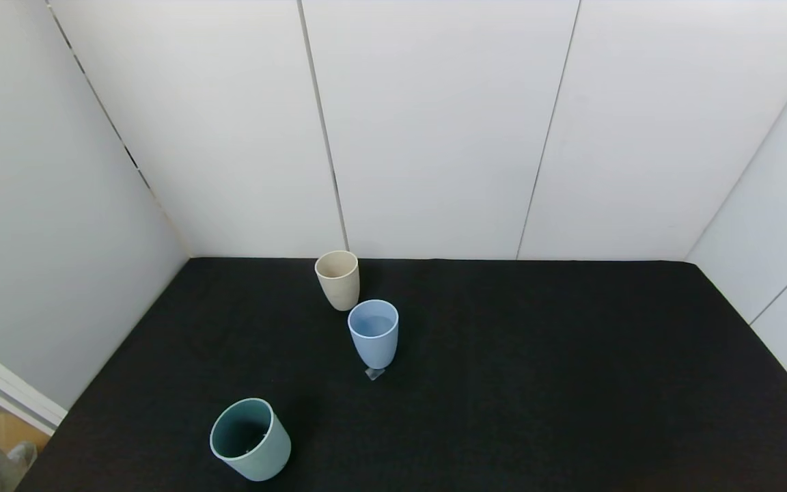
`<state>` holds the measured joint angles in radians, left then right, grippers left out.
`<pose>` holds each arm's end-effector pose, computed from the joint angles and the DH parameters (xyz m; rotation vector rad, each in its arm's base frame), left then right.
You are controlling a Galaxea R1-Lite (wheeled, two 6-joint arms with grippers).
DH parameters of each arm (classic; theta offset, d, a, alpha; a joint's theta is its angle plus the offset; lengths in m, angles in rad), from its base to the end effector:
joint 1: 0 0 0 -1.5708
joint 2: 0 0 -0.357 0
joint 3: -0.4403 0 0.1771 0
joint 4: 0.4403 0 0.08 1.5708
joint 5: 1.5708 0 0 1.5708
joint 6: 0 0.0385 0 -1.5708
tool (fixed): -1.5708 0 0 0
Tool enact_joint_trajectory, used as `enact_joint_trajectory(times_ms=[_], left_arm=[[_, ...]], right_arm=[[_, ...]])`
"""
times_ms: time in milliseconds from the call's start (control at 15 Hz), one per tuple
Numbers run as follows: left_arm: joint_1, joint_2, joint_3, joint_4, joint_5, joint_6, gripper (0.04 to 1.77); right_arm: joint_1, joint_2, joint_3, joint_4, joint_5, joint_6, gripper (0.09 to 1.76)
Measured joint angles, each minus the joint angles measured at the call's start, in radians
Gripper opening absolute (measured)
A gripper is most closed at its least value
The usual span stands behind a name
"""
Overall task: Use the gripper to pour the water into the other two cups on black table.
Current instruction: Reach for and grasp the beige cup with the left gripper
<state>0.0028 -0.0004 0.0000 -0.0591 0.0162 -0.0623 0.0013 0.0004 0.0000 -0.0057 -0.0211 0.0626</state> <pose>-0.0785 0.0004 0.0824 -0.0627 -0.0601 0.0171 -0.0783 -0.0009 0.0762 0.0627 -0.0059 -0.0196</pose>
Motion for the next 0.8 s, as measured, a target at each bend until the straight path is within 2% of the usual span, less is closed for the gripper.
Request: enact_joint_trajectory(times_ms=[533,800], left_arm=[[0.000,0.000,-0.002,0.006,-0.009,0.005,1.72],[0.000,0.013,-0.157,0.149,-0.021,-0.008,1.72]], right_arm=[[0.000,0.000,0.000,0.000,0.000,0.000,1.71],[0.000,0.000,0.000,0.000,0.000,0.000,1.71]])
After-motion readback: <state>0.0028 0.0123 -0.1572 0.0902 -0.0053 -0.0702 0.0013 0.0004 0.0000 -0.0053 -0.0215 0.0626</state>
